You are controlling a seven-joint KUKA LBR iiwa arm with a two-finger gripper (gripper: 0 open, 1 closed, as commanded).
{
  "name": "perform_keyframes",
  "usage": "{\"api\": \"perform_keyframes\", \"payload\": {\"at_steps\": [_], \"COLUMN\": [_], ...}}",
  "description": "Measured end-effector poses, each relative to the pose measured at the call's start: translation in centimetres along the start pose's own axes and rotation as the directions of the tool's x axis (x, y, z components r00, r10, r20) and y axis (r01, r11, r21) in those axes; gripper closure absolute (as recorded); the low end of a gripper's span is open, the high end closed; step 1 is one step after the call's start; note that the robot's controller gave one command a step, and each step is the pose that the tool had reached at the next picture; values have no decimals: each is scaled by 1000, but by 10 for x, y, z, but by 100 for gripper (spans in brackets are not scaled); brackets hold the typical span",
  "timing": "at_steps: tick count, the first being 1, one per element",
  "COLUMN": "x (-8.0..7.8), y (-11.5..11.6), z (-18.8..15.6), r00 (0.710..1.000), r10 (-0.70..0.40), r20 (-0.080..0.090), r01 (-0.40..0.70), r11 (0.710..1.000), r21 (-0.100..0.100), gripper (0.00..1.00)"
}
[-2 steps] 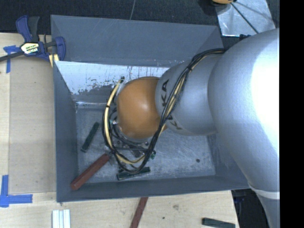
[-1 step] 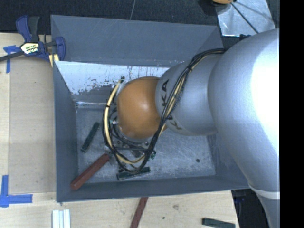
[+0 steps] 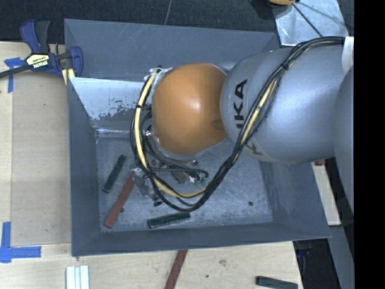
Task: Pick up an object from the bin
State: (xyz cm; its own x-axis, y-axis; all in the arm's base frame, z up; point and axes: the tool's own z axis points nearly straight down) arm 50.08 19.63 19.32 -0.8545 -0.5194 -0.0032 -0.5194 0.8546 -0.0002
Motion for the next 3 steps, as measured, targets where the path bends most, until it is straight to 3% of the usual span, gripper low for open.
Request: {"api": "perform_keyframes", "payload": {"at_steps": [1,2,3], "x": [0,0,-38], "y": [0,0,-3], "z": [0,0,60], "r00": [1000,1000,998], "r10": [1,1,-62], "r20": [0,0,8], "r01": [-1,-1,62], "r11": [1000,1000,998], "r21": [0,0,2], "gripper": [0,0,0]}}
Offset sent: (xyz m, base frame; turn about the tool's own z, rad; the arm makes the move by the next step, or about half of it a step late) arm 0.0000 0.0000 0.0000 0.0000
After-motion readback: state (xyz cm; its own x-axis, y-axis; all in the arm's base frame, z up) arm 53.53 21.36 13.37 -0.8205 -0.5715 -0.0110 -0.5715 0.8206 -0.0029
